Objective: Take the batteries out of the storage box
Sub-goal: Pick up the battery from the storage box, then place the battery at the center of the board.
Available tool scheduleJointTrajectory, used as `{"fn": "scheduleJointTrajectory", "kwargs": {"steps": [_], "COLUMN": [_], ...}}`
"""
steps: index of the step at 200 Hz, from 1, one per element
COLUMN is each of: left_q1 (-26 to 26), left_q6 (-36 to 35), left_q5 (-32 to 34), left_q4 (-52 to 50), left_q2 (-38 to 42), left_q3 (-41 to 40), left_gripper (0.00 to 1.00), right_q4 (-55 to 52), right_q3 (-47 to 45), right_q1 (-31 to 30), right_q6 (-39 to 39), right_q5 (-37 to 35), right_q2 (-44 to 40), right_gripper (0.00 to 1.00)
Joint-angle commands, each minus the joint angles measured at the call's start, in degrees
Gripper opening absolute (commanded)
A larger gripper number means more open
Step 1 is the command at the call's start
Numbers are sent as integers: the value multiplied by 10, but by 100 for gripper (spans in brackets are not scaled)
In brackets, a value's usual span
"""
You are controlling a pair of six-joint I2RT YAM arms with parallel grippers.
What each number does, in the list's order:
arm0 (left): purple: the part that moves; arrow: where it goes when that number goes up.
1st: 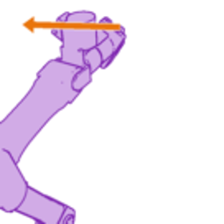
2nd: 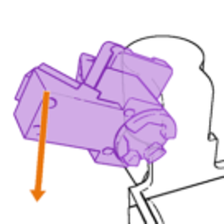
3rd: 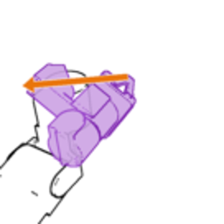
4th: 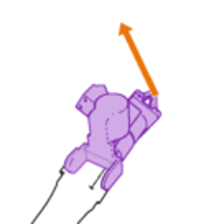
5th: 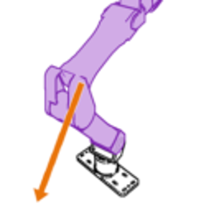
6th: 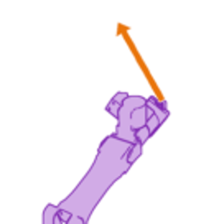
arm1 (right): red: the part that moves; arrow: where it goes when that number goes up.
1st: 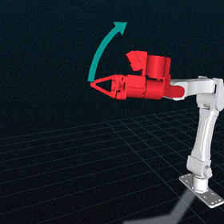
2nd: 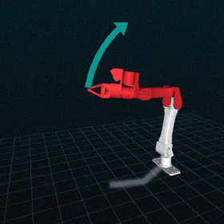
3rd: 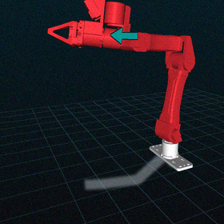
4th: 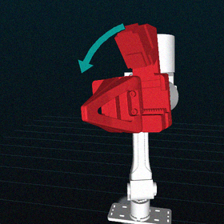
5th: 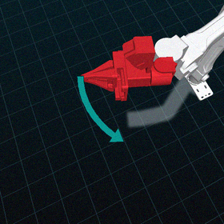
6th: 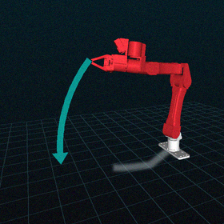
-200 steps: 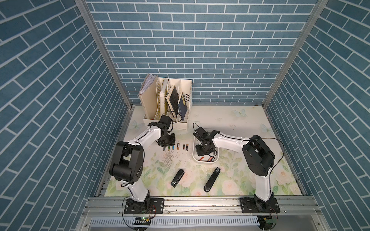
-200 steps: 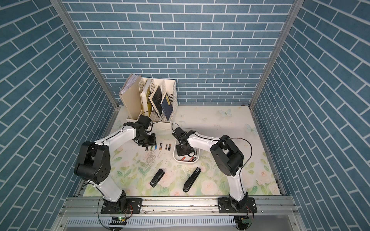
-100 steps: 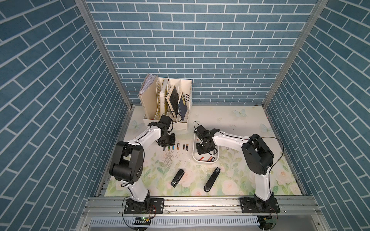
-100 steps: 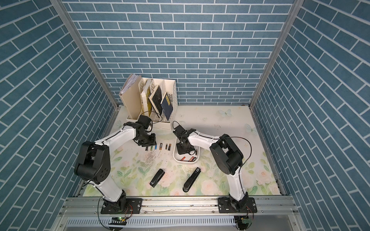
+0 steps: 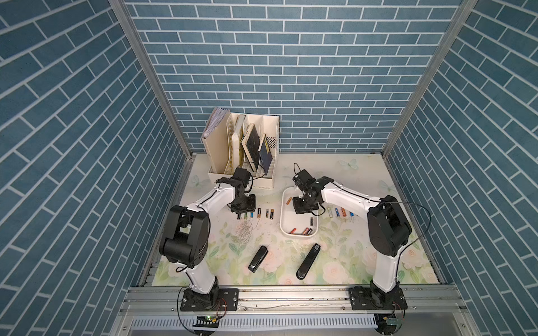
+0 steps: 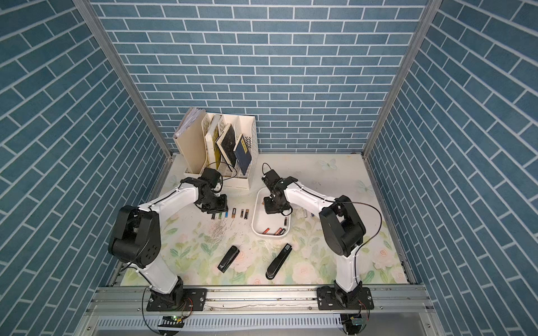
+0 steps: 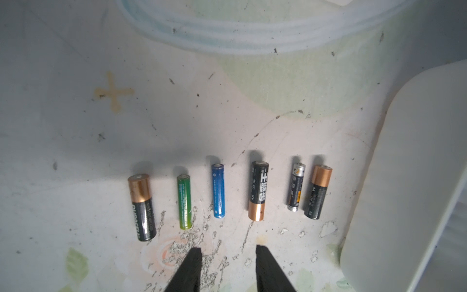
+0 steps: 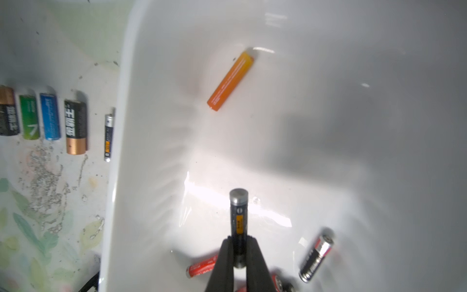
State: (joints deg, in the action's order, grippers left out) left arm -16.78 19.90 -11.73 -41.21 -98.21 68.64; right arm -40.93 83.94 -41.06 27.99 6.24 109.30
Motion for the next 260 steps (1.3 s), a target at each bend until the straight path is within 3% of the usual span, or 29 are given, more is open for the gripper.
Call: {"fn": "scheduleJointTrajectory", "kwargs": {"steps": [1,81,157,207,260], "left_q1": [-4,-5,-9,-19,-26], "left_q6": [2,1,4,6,13], "left_q5": [-5,-8,-8,-5,-2], "left_q4": [4,9,8,1,-2], "left_q2": [6,5,1,-11,-16], "left_q3": [0,-1,-4,10,17], "left_gripper": [41,41,41,41,41], "right_q4": [-47,-92,-50,-3,21], "right_q3": [15,-69,-212,-299,-325], "right_q1": [20,110,138,149,155], "right_q6": [-24,-53,-50,-54,-69], "right_q5": [5,-9,3,9,11], "right_q2": [-52,-156,-210,-208,-183], "right_gripper": [8,8,8,9,8]}}
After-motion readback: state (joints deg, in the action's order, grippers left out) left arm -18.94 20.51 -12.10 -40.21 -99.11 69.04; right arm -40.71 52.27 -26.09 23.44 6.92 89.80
